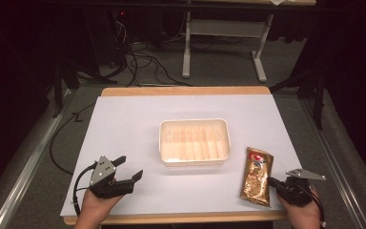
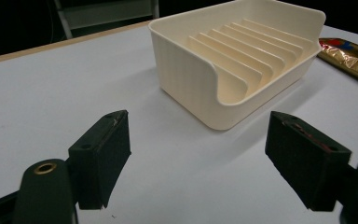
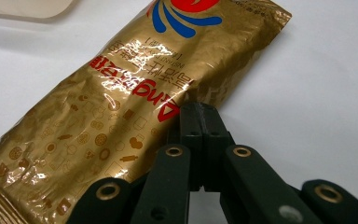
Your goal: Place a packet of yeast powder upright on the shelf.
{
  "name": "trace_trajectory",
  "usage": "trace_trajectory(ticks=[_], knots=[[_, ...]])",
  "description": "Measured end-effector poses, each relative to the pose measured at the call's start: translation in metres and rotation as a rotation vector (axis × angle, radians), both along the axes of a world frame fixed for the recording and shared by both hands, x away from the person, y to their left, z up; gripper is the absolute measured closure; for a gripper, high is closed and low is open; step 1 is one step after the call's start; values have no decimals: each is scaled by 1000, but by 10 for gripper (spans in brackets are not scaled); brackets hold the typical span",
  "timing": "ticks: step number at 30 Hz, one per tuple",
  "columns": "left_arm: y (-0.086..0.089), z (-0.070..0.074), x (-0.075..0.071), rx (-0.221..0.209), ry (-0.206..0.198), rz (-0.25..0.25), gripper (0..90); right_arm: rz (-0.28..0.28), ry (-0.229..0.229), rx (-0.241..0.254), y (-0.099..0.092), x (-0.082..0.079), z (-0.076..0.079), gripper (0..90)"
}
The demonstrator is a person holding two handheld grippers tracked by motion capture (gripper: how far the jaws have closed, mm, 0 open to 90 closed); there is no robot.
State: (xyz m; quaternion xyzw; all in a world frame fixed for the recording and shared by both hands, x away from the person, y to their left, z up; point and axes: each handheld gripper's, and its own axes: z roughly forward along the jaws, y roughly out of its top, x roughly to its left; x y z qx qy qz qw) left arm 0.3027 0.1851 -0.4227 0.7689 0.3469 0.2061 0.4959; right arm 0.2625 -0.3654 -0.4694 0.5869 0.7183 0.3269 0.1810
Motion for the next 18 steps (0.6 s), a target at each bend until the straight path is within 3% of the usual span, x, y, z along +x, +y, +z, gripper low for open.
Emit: trace_trajectory(ticks=[18], knots=[[0, -1, 0, 7, 4, -2, 224, 83, 5, -39, 20, 6, -1, 900]])
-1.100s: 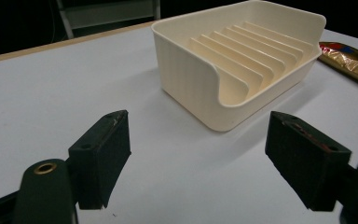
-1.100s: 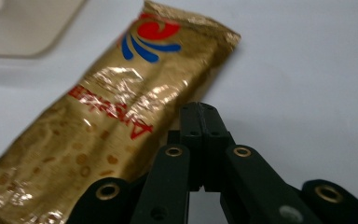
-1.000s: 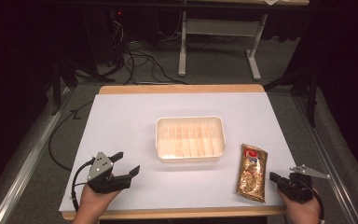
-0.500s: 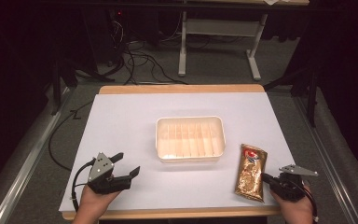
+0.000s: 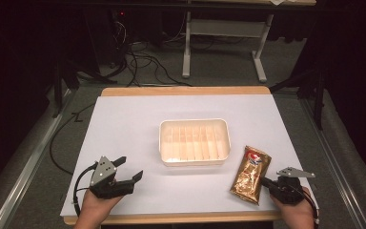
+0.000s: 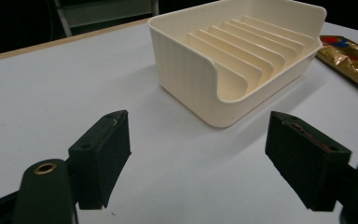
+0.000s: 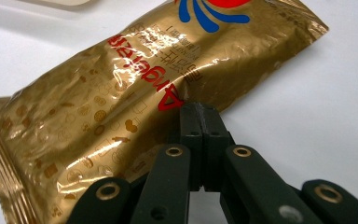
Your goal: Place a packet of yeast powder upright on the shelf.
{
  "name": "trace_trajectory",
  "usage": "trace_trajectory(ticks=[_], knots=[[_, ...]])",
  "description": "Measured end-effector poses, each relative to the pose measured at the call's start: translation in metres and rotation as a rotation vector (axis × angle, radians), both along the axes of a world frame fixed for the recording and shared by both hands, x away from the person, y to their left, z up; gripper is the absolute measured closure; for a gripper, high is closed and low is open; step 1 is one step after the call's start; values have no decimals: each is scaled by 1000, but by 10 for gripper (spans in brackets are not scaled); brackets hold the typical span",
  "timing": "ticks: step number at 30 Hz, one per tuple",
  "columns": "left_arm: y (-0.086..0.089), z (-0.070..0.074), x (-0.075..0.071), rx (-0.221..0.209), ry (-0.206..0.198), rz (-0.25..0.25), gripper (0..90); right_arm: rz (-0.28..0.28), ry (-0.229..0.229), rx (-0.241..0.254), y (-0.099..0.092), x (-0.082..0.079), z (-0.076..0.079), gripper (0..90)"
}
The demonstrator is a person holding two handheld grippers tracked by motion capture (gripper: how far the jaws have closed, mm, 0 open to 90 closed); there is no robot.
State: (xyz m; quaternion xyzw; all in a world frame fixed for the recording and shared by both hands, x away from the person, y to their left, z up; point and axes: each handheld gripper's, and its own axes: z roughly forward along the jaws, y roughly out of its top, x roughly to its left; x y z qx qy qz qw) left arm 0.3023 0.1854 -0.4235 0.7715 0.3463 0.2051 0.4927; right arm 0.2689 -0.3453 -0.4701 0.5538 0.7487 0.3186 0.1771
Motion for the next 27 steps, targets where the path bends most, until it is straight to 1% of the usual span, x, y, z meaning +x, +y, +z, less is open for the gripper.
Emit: trace_trajectory(ticks=[3, 4, 5, 6, 7, 8, 9, 10, 11, 13, 14, 16, 17, 18, 19, 20, 21, 24, 27], knots=[[0, 0, 0, 0, 2, 1, 224, 16, 2, -6, 4, 1, 0, 900], [1, 0, -1, 5, 2, 1, 224, 35, -1, -15, 9, 2, 0, 900], [1, 0, -1, 5, 2, 1, 224, 35, -1, -15, 9, 2, 0, 900], [2, -1, -2, 3, 3, 5, 224, 54, 2, -22, 16, 3, 1, 900], [2, -1, -2, 3, 3, 5, 224, 54, 2, -22, 16, 3, 1, 900], [3, -1, -3, 4, 2, 9, 224, 82, -1, -30, 23, 5, 1, 900], [3, -1, -3, 4, 2, 9, 224, 82, -1, -30, 23, 5, 1, 900], [5, -1, -4, 7, 4, 11, 224, 108, 1, -34, 32, 7, 1, 900], [6, -1, -5, 6, 3, 16, 224, 108, 1, -34, 32, 7, 1, 900], [8, -1, -6, 3, 5, 26, 224, 137, 2, -33, 40, 10, 1, 900], [11, -1, -9, 4, 5, 34, 224, 168, 0, -38, 47, 12, 2, 900], [14, -1, -11, 5, 6, 44, 224, 199, -1, -39, 55, 13, 3, 900], [16, -1, -12, 4, 5, 50, 224, 208, -9, -37, 58, 14, 5, 900], [16, -1, -12, 4, 5, 50, 224, 208, -9, -37, 58, 14, 5, 900], [19, -1, -14, 6, 5, 60, 224, 213, -25, -13, 61, 13, 9, 900], [20, -2, -14, 2, 6, 66, 224, 219, -38, -8, 61, 13, 10, 897], [20, -2, -14, 2, 6, 66, 224, 219, -38, -8, 61, 13, 10, 897], [25, -2, -17, 4, 8, 79, 224, 193, -79, 36, 54, 17, 16, 880], [26, -2, -18, 6, 9, 84, 224, 161, -102, 70, 46, 21, 20, 855]])
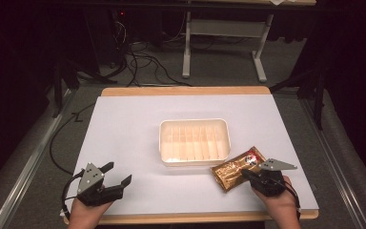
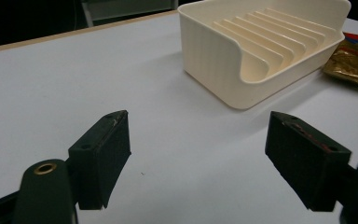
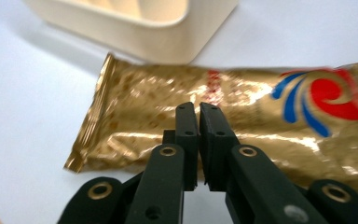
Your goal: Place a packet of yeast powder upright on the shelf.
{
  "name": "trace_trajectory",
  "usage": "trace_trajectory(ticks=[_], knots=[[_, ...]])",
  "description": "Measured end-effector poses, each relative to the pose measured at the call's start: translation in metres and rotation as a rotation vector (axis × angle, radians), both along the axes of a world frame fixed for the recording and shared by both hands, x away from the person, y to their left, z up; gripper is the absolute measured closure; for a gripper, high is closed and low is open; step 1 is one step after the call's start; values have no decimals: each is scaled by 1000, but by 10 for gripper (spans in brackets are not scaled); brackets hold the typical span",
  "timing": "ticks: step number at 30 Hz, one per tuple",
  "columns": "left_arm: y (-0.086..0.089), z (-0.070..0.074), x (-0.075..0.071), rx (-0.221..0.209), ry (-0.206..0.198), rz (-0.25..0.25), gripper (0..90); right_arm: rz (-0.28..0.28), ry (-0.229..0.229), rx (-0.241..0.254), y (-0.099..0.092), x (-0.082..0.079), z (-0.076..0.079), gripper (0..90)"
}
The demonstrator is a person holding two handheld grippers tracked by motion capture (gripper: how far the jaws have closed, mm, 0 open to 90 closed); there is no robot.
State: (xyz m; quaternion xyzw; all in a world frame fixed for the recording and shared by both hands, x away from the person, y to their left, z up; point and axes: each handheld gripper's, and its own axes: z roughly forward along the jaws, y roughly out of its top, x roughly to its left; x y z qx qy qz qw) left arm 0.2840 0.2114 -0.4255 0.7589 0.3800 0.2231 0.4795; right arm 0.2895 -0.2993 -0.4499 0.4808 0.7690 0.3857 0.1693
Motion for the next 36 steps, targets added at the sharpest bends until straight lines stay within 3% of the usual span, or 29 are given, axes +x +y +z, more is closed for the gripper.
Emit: trace_trajectory(ticks=[16, 24, 36], knots=[[5, -3, -5, 28, 8, 19, 222, -181, -53, 111, -47, 21, 4, 673], [1, -6, -5, 42, 19, 5, 221, -257, -39, 161, -66, 25, -1, 583], [0, -5, -5, 51, 15, -2, 220, -308, -8, 217, -80, 27, -7, 413]])
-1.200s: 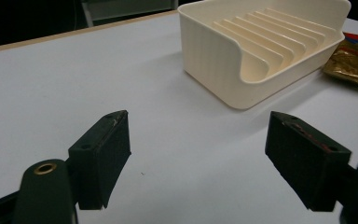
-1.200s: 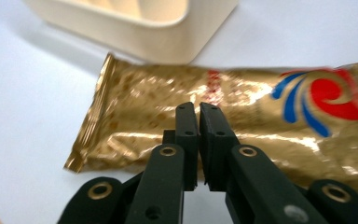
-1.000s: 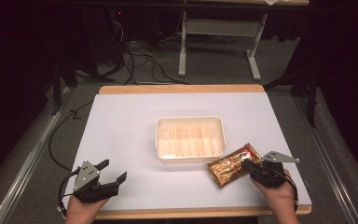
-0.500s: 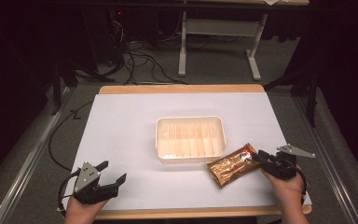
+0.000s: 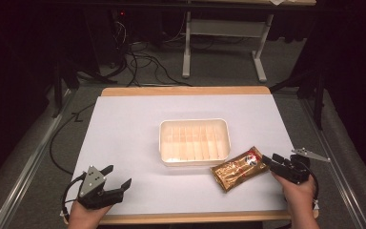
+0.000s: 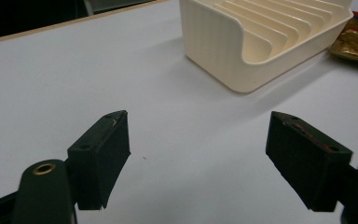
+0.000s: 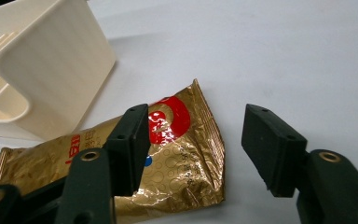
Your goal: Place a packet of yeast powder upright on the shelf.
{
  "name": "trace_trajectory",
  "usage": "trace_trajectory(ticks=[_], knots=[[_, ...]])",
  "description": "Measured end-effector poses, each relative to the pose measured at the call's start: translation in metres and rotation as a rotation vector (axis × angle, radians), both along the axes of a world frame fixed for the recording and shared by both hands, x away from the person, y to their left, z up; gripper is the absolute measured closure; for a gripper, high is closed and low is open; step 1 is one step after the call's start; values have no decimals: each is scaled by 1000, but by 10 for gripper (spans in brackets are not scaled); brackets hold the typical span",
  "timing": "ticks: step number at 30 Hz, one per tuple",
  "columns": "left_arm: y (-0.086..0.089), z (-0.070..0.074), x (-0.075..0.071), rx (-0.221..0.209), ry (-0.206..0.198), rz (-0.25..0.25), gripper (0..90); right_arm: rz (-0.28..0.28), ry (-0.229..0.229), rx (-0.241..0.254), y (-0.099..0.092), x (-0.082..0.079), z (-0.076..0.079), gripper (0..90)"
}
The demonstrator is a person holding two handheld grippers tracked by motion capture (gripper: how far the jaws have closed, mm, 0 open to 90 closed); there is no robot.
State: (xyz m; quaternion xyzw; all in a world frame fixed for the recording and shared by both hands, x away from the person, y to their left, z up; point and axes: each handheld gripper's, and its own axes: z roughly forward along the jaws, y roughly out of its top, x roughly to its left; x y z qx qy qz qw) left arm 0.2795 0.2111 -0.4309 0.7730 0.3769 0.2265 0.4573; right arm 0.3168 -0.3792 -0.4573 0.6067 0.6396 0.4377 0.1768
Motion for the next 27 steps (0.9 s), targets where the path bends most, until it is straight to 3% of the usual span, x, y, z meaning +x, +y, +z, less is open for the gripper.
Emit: trace_trajectory(ticks=[10, 18, 25, 27], knots=[[0, 0, 0, -7, 4, 3, 219, -10, 33, 4, 1, 2, -5, 336], [0, 0, 0, -8, 4, 1, 219, -20, 21, 37, -3, 0, -5, 313], [-1, -2, 4, -17, 18, 0, 219, -28, 37, 86, 0, -3, -4, 217], [-2, -2, 5, -24, 18, 2, 218, -16, 42, 81, 1, -4, -5, 201]])
